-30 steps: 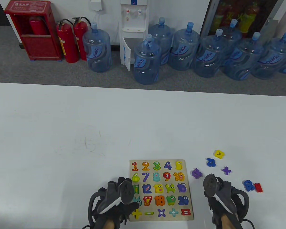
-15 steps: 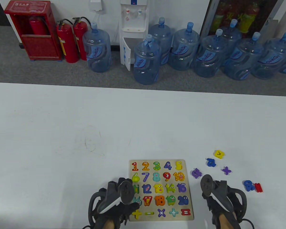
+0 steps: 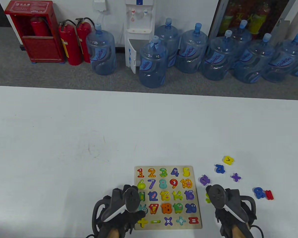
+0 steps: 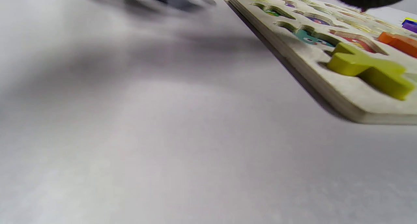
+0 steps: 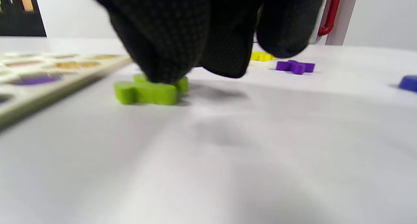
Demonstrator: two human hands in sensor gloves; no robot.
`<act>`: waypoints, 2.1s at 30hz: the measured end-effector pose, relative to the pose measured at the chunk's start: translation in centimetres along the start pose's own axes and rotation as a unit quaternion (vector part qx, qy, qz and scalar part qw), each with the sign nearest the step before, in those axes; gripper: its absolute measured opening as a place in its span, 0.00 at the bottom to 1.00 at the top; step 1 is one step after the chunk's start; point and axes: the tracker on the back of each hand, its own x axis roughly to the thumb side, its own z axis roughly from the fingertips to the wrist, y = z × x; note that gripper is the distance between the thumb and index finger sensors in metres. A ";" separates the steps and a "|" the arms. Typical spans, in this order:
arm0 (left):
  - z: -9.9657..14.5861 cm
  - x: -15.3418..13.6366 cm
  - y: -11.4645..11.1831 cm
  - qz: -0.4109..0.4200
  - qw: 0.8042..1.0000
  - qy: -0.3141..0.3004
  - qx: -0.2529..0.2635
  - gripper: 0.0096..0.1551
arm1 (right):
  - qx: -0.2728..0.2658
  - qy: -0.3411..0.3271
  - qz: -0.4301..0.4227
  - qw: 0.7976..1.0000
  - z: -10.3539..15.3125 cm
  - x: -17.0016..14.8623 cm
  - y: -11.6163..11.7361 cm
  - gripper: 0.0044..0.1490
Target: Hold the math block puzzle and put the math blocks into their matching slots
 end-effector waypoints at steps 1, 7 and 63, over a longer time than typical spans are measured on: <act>0.0 0.0 0.0 0.000 1.000 0.000 0.000 0.54 | -0.002 -0.001 0.004 1.000 0.0 0.0 0.1 0.41; 0.0 0.0 0.0 0.000 1.000 0.000 -0.003 0.54 | 0.003 -0.019 0.050 0.999 -0.4 1.0 1.0 0.42; -0.1 0.0 0.1 0.004 1.000 0.003 -0.009 0.54 | -0.038 -0.130 0.000 0.991 -2.0 12.1 -0.2 0.36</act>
